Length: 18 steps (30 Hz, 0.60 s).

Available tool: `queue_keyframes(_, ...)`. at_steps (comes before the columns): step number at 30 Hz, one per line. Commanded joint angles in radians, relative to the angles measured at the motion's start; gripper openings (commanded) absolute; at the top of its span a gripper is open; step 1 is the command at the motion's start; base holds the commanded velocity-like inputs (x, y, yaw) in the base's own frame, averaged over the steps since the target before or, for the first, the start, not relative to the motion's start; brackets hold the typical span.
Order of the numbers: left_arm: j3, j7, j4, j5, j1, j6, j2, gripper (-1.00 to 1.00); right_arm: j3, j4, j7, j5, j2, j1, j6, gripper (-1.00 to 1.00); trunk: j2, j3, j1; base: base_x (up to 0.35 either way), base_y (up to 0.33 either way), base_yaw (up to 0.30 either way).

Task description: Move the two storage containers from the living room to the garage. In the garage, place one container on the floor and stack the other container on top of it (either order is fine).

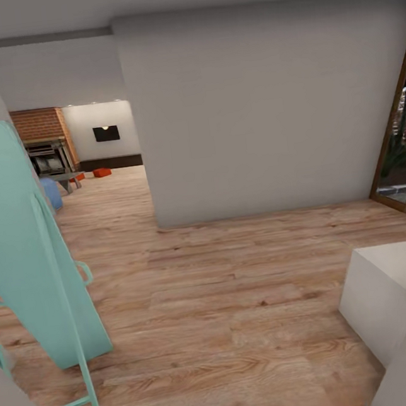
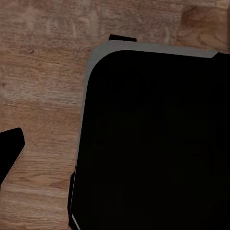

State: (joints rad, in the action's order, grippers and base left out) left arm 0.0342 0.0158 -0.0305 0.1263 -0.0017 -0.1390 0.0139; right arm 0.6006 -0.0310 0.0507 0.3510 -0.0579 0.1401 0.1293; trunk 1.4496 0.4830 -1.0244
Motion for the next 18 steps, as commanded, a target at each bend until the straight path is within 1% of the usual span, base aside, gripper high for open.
queue_keyframes(1,0.003,0.000,0.000,0.006,0.000,-0.002,0.000,1.00,0.008,-0.003,0.001,0.008,-0.001,0.001,0.006,1.00,0.000,0.001,-0.001,0.320,0.000,0.000)
queue_keyframes(18,0.003,0.000,0.000,0.006,0.000,-0.002,0.000,1.00,0.008,-0.003,0.001,0.008,0.000,0.001,0.006,1.00,0.000,0.001,-0.001,0.320,0.000,0.000)
